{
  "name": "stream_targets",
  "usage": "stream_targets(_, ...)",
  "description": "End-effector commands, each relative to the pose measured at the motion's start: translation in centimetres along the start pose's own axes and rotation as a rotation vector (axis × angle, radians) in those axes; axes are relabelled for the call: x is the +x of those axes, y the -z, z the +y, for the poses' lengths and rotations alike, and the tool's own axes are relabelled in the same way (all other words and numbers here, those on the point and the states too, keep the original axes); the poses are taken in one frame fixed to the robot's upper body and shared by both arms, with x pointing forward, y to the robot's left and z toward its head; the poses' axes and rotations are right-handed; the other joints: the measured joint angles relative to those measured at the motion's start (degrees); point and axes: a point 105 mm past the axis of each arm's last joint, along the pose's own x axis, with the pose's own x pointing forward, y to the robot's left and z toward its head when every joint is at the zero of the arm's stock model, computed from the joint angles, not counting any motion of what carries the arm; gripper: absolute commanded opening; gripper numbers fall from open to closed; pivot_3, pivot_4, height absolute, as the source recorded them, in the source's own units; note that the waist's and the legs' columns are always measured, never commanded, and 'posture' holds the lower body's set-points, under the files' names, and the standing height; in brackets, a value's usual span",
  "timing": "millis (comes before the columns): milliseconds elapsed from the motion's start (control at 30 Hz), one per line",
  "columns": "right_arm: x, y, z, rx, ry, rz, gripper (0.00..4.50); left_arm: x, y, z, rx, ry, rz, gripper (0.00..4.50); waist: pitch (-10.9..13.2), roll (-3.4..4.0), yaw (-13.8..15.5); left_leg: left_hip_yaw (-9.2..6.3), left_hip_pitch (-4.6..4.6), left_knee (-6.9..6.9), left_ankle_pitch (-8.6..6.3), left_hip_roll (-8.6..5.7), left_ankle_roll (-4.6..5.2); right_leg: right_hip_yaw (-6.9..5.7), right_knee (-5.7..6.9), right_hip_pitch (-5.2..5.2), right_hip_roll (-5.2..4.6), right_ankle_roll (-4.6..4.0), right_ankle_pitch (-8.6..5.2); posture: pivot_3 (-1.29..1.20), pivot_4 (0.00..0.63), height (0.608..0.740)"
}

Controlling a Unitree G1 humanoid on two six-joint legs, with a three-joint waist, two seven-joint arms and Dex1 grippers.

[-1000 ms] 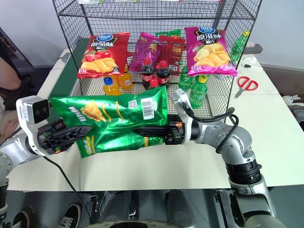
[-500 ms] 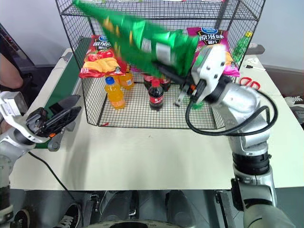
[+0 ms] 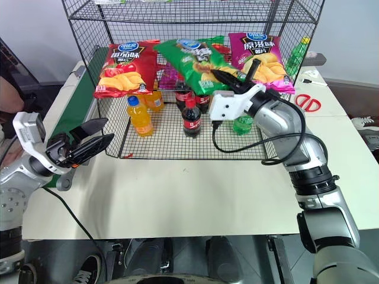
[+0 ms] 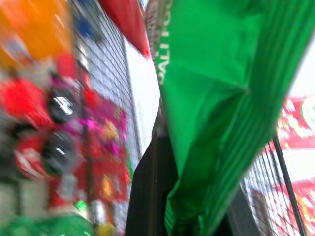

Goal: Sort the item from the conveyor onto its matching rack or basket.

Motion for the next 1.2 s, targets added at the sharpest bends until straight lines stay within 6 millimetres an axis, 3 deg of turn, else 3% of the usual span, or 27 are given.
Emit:
stream_targets(33, 1.3, 0.9, -0.5, -0.037, 0.042, 0.096, 0.0, -0.3, -1.3, 0.3, 0.167, -0.055, -0.016, 4.47, 0.0, 0.0, 0.0, 0.0, 0.0, 0.0, 0.0, 0.0, -0.01, 0.0, 0.0, 0.0, 0.0, 0.0, 0.0, 0.0, 0.15, 0.739)
stream_targets(200, 2.5, 1.6, 0.1, 0.015, 0.051, 0.184, 0.0, -0.6, -1.0, 0.3, 0.195, -0.065, -0.001, 4.47, 0.0, 0.01, 0.0, 0.01, -0.02, 0.0, 0.0, -0.02, 0.0, -0.01, -0.01, -0.01, -0.03, 0.0, 0.0, 0.0, 0.15, 0.739)
stream_targets(500, 3.7, 1.1, 1.0, 0.134, 0.042, 0.203, 0.0, -0.7, -0.2, -0.1, 0.214, -0.082, 0.017, 4.47, 0.0, 0.0, 0.0, 0.0, -0.02, 0.0, 0.0, -0.02, 0.01, -0.02, 0.03, -0.02, -0.04, 0.0, 0.0, 0.0, 0.15, 0.739)
stream_targets(600, 4.1, 0.4, 1.1, 0.179, 0.037, 0.176, 1.01, -0.7, -0.1, -0.1, 0.216, -0.084, 0.021, 4.5, 0.0, 0.0, 0.0, 0.0, -0.02, 0.0, 0.0, -0.02, 0.01, -0.03, 0.03, -0.01, -0.04, 0.0, 0.0, 0.0, 0.15, 0.739)
stream_targets(800, 4.2, -2.1, 1.8, 0.278, 0.005, 0.079, 3.86, -0.8, 0.2, -0.1, 0.204, -0.083, 0.028, 4.5, 0.0, 0.0, -0.2, -0.01, 0.01, -0.01, -0.01, 0.01, 0.01, -0.03, 0.05, -0.01, -0.03, 0.0, 0.0, 0.0, 0.15, 0.739)
stream_targets(967, 3.2, -4.1, 1.5, 0.362, -0.007, -0.037, 3.86, -0.7, 0.6, -0.4, 0.194, -0.076, 0.037, 4.5, 0.0, -0.01, 0.0, -0.01, 0.0, -0.01, -0.01, 0.0, 0.01, -0.03, 0.06, 0.0, -0.05, 0.0, 0.0, 0.0, 0.15, 0.739)
stream_targets(1067, 2.1, -4.3, 1.6, 0.292, -0.035, -0.088, 3.86, -0.8, 0.8, -0.3, 0.191, -0.075, 0.039, 4.5, 0.0, -0.02, 0.2, -0.03, 0.0, -0.01, -0.01, -0.01, 0.02, -0.08, 0.05, 0.02, -0.07, 0.0, 0.0, 0.0, 0.15, 0.739)
stream_targets(1200, 1.0, -5.1, 1.1, 0.359, -0.034, -0.153, 3.86, -0.8, 1.0, -0.3, 0.189, -0.069, 0.044, 4.5, 0.0, -0.01, 0.0, -0.03, 0.0, -0.01, -0.02, -0.02, 0.03, -0.08, 0.04, 0.02, -0.08, 0.0, 0.0, 0.0, 0.15, 0.739)
